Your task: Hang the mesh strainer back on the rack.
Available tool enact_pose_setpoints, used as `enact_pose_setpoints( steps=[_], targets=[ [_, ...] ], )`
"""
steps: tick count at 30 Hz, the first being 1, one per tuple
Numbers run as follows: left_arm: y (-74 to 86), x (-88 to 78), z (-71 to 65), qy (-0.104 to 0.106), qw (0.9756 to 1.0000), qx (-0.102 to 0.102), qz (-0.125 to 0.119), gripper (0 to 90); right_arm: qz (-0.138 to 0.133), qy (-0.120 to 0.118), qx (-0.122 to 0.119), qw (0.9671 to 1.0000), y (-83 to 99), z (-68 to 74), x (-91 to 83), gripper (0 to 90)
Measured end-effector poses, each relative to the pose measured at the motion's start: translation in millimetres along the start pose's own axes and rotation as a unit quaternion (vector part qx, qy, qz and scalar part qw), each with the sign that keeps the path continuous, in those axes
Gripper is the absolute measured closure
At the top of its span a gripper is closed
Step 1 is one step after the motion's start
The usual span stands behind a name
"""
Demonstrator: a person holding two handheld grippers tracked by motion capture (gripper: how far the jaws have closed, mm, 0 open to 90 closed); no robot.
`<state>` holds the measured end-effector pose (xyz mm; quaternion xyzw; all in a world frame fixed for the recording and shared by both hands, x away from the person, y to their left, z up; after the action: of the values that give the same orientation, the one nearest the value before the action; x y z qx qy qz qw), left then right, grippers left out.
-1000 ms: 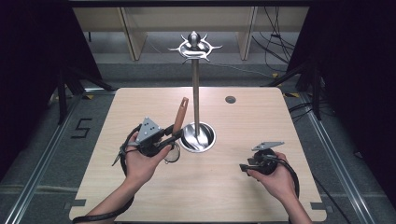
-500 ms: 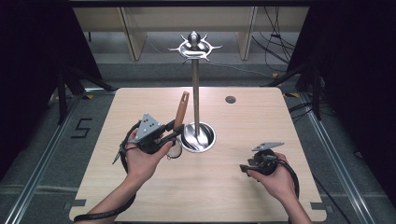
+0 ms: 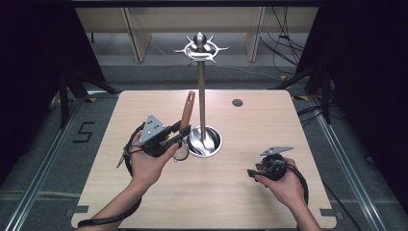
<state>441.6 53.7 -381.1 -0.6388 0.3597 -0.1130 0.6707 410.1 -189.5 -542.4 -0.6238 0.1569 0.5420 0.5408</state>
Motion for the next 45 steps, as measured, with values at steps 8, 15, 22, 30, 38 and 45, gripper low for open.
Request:
enact_pose_setpoints(
  steps=[8, 15, 22, 30, 38, 45],
  targets=[
    [-9.5, -1.3, -1.7, 0.000, 0.9999, -0.002, -0.012, 68.2, 0.003, 0.011, -0.024, 0.9996, 0.5, -6.3, -2.3, 54.5],
    [-15.8, -1.5, -4.2, -0.001, 0.9998, 0.005, -0.019, 68.1, 0.027, 0.009, -0.007, 0.9996, 5.0, -3.9, -5.2, 54.4],
    [-22.0, -3.1, -4.0, -0.004, 0.9996, 0.006, -0.028, 68.1, 0.014, 0.008, -0.006, 0.9999, 2.9, -4.4, -4.5, 54.4],
    [-26.6, -5.0, -1.7, -0.007, 0.9993, 0.001, -0.036, 68.1, 0.012, 0.009, -0.008, 0.9998, 2.5, -4.8, -4.2, 54.2],
    [-34.0, -8.3, 1.6, -0.013, 0.9987, -0.004, -0.049, 68.1, 0.014, 0.009, -0.004, 0.9999, 2.7, -5.3, -3.8, 54.2],
    [-39.4, -8.5, -0.7, -0.013, 0.9985, 0.006, -0.053, 68.1, -0.006, 0.009, 0.000, 0.9999, -2.6, -3.7, -2.5, 54.1]
  ],
)
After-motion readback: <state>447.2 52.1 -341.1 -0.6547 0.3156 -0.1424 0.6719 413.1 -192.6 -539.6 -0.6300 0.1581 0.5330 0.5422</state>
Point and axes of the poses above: each handheld gripper's, and its own axes: x roughly forward along the jaws, y roughly out of its underside, z roughly to its left, the point moved 10 cm from there along x, roughly forward along the jaws, and after that the axes turned 8 degrees about z, right-handed, at the moved point
